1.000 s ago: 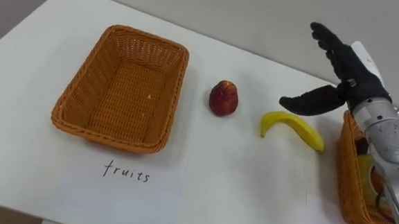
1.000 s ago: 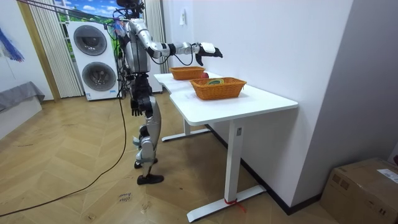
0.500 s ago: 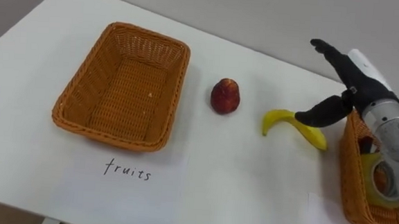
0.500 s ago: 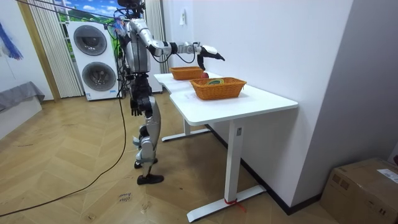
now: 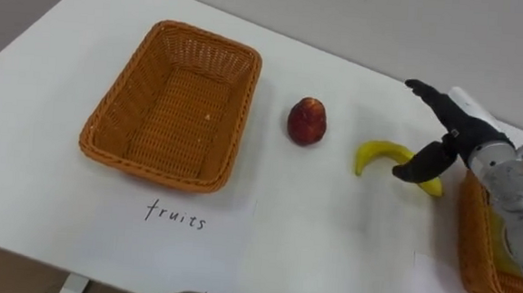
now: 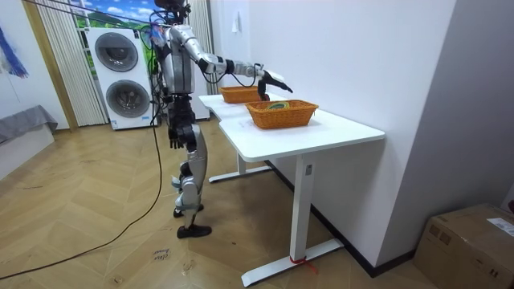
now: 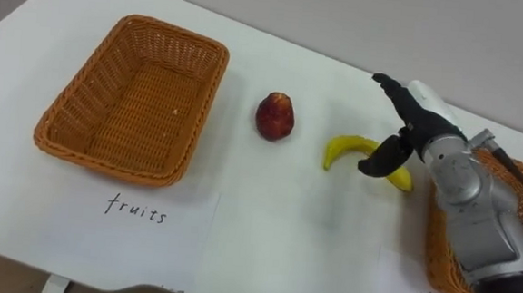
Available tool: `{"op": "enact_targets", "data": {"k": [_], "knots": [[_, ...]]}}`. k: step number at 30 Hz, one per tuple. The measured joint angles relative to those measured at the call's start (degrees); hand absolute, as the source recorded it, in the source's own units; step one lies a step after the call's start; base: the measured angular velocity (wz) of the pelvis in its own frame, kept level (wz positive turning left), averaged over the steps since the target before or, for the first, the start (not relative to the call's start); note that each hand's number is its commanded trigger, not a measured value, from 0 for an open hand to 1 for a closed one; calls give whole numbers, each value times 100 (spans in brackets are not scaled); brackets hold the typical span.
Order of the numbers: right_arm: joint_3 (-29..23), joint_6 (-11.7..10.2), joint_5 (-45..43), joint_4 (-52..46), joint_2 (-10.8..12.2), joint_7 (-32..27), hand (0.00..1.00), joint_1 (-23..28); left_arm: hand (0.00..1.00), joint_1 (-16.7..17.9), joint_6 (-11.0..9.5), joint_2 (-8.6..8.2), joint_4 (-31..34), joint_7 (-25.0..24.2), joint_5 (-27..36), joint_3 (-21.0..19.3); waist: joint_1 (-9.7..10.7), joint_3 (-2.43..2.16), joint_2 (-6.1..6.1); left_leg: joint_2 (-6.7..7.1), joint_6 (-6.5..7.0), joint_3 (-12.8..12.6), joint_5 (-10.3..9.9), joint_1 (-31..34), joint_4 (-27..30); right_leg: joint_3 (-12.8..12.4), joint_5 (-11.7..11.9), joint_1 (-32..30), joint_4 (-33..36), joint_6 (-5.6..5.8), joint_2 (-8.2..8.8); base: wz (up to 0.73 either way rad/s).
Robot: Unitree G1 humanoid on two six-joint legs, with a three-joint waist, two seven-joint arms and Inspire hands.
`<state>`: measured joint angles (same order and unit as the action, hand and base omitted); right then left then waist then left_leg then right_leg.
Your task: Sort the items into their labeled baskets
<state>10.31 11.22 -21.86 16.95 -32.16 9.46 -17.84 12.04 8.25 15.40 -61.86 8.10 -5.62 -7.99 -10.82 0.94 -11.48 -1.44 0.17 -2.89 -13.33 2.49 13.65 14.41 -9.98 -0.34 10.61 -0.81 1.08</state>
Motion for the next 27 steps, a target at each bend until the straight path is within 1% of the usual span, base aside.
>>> {"op": "enact_targets", "data": {"k": [2, 6, 8, 11, 14, 15, 16, 18, 19, 24, 25, 27], "knots": [[37, -37, -138, 351, 31, -64, 0, -94, 0, -27, -30, 0, 0, 10, 3, 34, -56, -3, -4, 5, 0, 34, 2, 49, 22, 9, 0, -40, -1, 0, 0, 8], [37, -48, -420, 557, 96, -121, 0, -113, 0, -16, -25, 3, 4, 20, 3, 35, -67, 9, 16, 8, 1, 86, 3, 189, 92, 19, 2, -126, -5, 0, -1, 7], [50, -54, -764, 574, 211, -153, 0, -118, 0, -10, -9, 6, 11, 22, -3, 47, -69, 9, 16, 0, -7, 88, 8, 238, 106, 30, 4, -174, -4, -4, -8, 0], [282, -60, -817, 908, 226, -268, 0, -292, 0, -12, -8, 7, 51, 22, 11, 224, -84, 8, 16, -1, -8, 91, 8, 256, 123, 63, 6, -182, -2, -7, -2, 1], [466, -67, -820, 1064, 230, -409, 0, -449, 0, -28, -5, 7, 72, 22, 49, 262, -95, 3, 8, -4, -8, 81, 8, 250, 126, 65, 9, -182, 1, -12, -2, 0], [515, -76, -820, 1151, 232, -452, 0, -480, 0, -34, -4, 7, 128, 22, 49, 270, -127, 2, 7, -4, -8, 79, 8, 250, 129, 63, 11, -183, 1, -14, -1, 0], [526, -72, -820, 1162, 232, -488, 0, -481, 0, -37, -1, 7, 195, 22, 49, 273, -180, 2, 7, -5, -8, 70, 8, 250, 147, 61, 14, -181, 1, -17, 0, 0], [579, -52, -820, 1186, 229, -540, 0, -484, 0, -52, 1, 12, 278, 22, 49, 272, -224, 7, 14, -6, -8, 69, 8, 264, 166, 67, 18, -181, 4, -21, 2, 0], [667, -42, -820, 1187, 229, -561, 0, -516, 0, -53, 0, 14, 298, 24, 49, 272, -227, 8, 17, -8, -8, 69, 8, 268, 167, 67, 21, -184, 6, -26, 1, 0], [778, -14, -822, 1188, 229, -559, 0, -536, 0, -57, 0, 18, 336, 35, 57, 272, -242, 10, 20, -21, -9, 72, 10, 309, 167, 103, 50, -198, 14, -39, -7, 0], [824, 0, -838, 1194, 229, -559, 0, -544, 0, -59, 1, 21, 335, 35, 61, 281, -241, 17, 32, -26, -10, 74, 10, 327, 165, 124, 55, -198, 13, -41, -9, 0], [860, 3, -889, 1196, 229, -557, 0, -545, 0, -69, 1, 41, 334, 33, 60, 397, -242, 21, 41, -29, -10, 76, 10, 337, 168, 133, 57, -199, 13, -42, -11, 0]]}}
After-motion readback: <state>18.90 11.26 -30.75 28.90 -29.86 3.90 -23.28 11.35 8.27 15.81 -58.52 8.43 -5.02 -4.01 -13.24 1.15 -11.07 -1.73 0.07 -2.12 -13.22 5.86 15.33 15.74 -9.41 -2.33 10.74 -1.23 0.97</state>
